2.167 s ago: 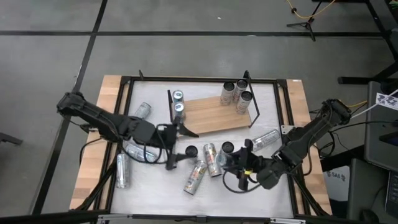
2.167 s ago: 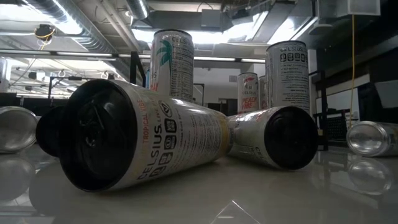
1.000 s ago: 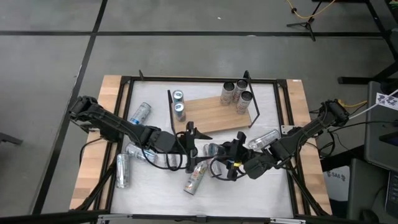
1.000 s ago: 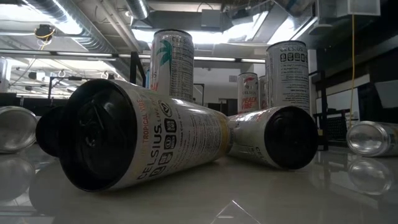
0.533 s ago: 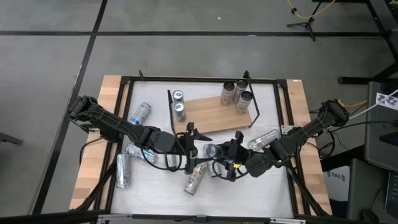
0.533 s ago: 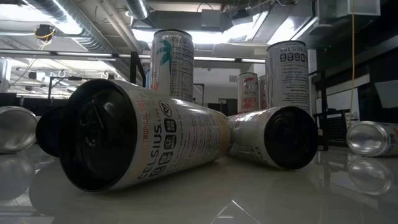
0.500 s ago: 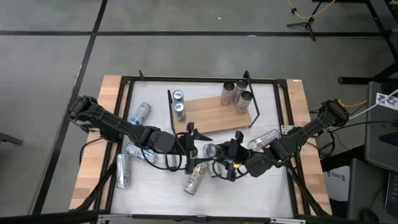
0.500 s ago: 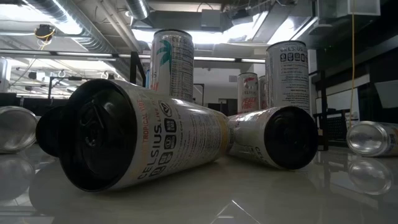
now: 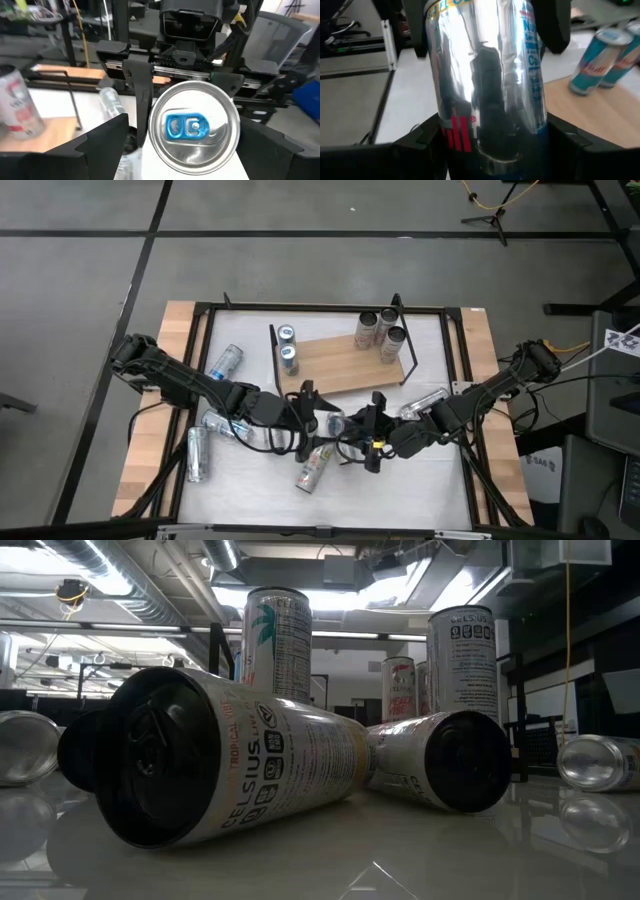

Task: Place canned beverage on shelf
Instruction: Put the blue soda can on the shelf aligned with the other blue soda can

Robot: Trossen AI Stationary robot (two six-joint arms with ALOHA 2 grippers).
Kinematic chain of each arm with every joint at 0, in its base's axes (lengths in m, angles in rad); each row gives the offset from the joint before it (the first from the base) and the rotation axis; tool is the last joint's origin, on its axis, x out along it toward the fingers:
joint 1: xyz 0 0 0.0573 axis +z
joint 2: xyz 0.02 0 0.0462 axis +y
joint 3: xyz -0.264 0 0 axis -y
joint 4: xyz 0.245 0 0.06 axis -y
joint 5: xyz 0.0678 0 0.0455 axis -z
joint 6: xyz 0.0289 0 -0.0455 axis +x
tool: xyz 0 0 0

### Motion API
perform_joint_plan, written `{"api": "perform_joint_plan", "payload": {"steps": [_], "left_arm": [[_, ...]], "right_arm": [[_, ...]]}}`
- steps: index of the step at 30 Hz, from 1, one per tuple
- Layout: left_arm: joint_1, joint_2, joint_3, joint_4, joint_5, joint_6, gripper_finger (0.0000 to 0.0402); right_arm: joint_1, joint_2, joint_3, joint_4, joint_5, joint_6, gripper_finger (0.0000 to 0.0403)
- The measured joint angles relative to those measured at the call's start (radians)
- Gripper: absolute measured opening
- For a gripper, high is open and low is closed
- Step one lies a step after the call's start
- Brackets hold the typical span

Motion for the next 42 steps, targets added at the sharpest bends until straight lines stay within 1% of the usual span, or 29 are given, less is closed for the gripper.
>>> {"api": "perform_joint_plan", "payload": {"steps": [6,10,14,19,23,25,34,39,42], "left_arm": [[0.0,0.0,0.0,-0.055,0.041,-0.132,0.033],[0.0,0.0,0.0,-0.076,0.055,-0.179,0.033],[0.0,0.0,0.0,-0.071,0.056,-0.187,0.033],[0.0,0.005,0.0,-0.06,0.057,-0.234,0.033],[0.0,0.026,0.0,-0.007,0.11,-0.238,0.033],[0.0,0.039,0.0,0.014,0.114,-0.239,0.033],[0.004,0.096,0.0,0.03,0.098,-0.238,0.033],[0.008,0.114,0.0,0.035,0.105,-0.28,0.033],[0.009,0.114,0.0,0.04,0.103,-0.285,0.033]], "right_arm": [[0.001,0.0,0.0,-0.06,-0.039,0.063,0.0229],[0.001,0.0,0.0,-0.076,-0.062,0.1,0.0229],[0.001,0.0,0.0,-0.085,-0.088,0.132,0.0229],[0.001,0.0,0.0,-0.085,-0.105,0.175,0.0229],[-0.005,0.0,0.0,-0.102,-0.114,0.208,0.0229],[-0.005,0.0,0.0,-0.112,-0.128,0.228,0.0229],[-0.011,0.003,0.0,-0.118,-0.193,0.232,0.0229],[-0.011,0.003,0.0,-0.135,-0.22,0.235,0.0229],[-0.011,0.004,0.0,-0.16,-0.24,0.268,0.0229]]}}
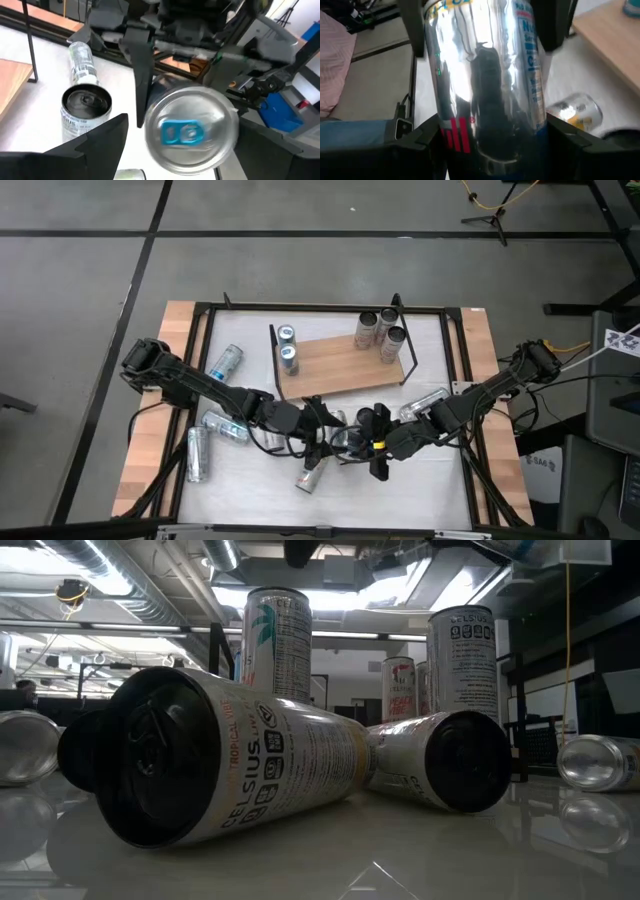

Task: Place canned beverage on shelf
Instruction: Put the blue soda can on the shelf aligned with the other blue soda can

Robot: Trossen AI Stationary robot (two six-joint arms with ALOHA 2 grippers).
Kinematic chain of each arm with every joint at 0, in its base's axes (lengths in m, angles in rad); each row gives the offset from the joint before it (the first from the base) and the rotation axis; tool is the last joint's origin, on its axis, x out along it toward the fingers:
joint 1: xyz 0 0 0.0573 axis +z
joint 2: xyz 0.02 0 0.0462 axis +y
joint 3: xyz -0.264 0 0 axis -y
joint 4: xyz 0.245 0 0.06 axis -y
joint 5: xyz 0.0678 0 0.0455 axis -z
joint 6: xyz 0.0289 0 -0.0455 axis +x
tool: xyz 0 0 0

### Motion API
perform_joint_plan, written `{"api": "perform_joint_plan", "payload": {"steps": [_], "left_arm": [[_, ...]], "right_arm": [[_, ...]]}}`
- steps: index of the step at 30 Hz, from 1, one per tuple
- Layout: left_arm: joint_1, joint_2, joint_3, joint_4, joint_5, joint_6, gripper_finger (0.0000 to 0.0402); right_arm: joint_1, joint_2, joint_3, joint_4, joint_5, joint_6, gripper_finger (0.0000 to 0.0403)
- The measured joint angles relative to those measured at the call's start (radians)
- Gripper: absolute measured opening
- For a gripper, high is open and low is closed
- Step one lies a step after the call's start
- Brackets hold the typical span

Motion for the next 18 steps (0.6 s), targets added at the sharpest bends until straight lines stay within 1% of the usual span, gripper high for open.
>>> {"api": "perform_joint_plan", "payload": {"steps": [6,13,18], "left_arm": [[0.0,0.0,0.0,0.013,0.003,-0.026,0.033],[-0.002,0.035,0.0,0.033,0.017,-0.062,0.033],[0.0,0.057,0.0,0.059,0.03,-0.044,0.033]], "right_arm": [[0.0,0.0,0.0,-0.009,-0.024,0.043,0.0229],[0.0,0.0,0.0,-0.001,-0.048,0.066,0.0229],[0.0,0.0,0.0,-0.011,-0.067,0.069,0.0229]]}}
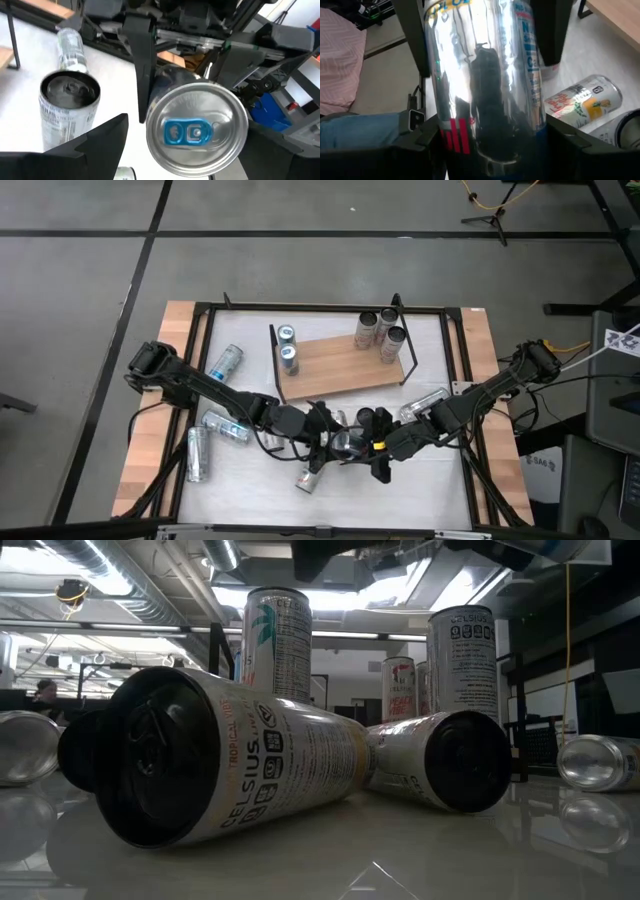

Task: Place canned beverage on shelf
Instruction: Put the blue soda can on the shelf aligned with the other blue soda can

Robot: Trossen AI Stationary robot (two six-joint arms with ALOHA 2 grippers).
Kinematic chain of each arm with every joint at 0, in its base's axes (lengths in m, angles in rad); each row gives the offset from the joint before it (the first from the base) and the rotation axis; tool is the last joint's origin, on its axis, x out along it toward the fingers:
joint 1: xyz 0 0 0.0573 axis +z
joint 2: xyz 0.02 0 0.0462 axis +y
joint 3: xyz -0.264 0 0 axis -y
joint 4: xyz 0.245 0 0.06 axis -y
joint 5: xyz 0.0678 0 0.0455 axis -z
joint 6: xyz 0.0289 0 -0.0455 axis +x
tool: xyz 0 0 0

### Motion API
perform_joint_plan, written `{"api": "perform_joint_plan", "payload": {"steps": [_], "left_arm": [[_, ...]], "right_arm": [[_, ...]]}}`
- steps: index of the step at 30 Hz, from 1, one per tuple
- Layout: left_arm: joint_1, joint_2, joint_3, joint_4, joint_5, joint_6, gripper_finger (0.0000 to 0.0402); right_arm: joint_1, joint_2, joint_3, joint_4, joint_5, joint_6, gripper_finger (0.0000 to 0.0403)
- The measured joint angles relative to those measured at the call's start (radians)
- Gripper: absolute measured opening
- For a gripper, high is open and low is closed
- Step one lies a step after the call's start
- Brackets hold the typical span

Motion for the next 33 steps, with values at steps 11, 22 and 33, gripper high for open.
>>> {"api": "perform_joint_plan", "payload": {"steps": [11,22,33], "left_arm": [[0.0,-0.001,0.0,0.031,-0.004,0.025,0.0303],[0.0,0.001,0.0,0.037,0.029,0.075,0.0247],[0.001,0.002,-0.001,0.048,0.053,0.101,0.0236]], "right_arm": [[0.0,0.0,0.0,-0.011,-0.011,0.005,0.0229],[0.0,0.0,0.0,-0.008,-0.015,0.001,0.0229],[0.001,0.0,0.0,-0.008,-0.013,0.005,0.023]]}}
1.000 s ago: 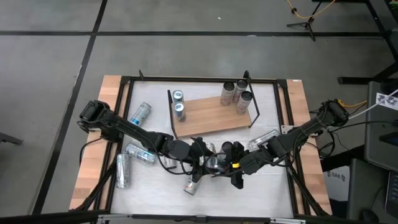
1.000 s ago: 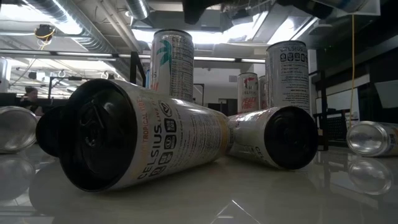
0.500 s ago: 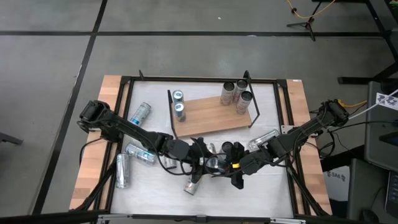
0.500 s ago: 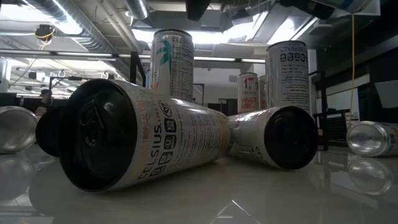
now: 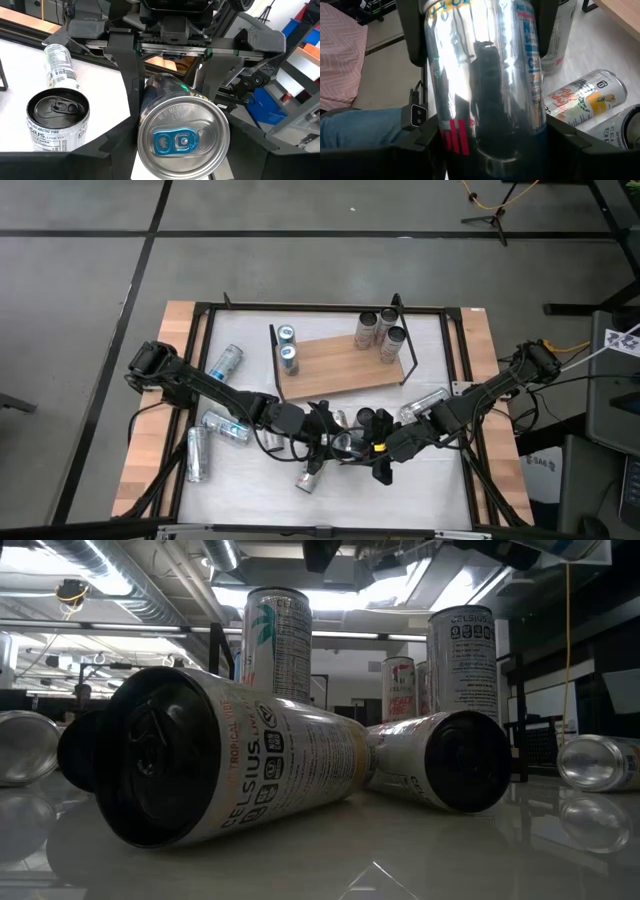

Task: Place canned beverage on shelf
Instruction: Put the blue soda can on the shelf aligned with the other blue soda can

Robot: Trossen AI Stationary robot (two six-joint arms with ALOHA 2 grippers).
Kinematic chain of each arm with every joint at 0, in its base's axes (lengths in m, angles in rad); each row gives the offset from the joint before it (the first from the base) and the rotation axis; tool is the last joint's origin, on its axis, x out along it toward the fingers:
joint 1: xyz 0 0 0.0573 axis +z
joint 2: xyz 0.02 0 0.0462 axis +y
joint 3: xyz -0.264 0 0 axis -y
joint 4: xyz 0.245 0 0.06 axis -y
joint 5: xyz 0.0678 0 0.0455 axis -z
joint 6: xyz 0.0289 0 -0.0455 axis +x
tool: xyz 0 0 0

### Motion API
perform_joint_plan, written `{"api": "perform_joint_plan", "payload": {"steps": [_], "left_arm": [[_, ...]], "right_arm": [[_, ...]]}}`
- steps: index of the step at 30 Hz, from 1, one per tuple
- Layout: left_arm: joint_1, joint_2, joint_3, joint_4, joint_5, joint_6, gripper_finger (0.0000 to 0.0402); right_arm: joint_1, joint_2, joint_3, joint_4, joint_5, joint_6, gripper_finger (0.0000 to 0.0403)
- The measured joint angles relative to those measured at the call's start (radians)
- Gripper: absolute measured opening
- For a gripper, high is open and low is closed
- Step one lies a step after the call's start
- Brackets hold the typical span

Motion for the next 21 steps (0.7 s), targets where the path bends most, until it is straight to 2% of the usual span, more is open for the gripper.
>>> {"api": "perform_joint_plan", "payload": {"steps": [11,21], "left_arm": [[-0.002,0.0,0.0,0.002,0.006,0.015,0.0234],[-0.002,0.001,0.0,0.002,0.002,0.03,0.0234]], "right_arm": [[0.0,0.0,0.002,0.011,-0.029,-0.003,0.0282],[0.0,-0.001,0.002,0.003,-0.054,-0.003,0.0288]]}}
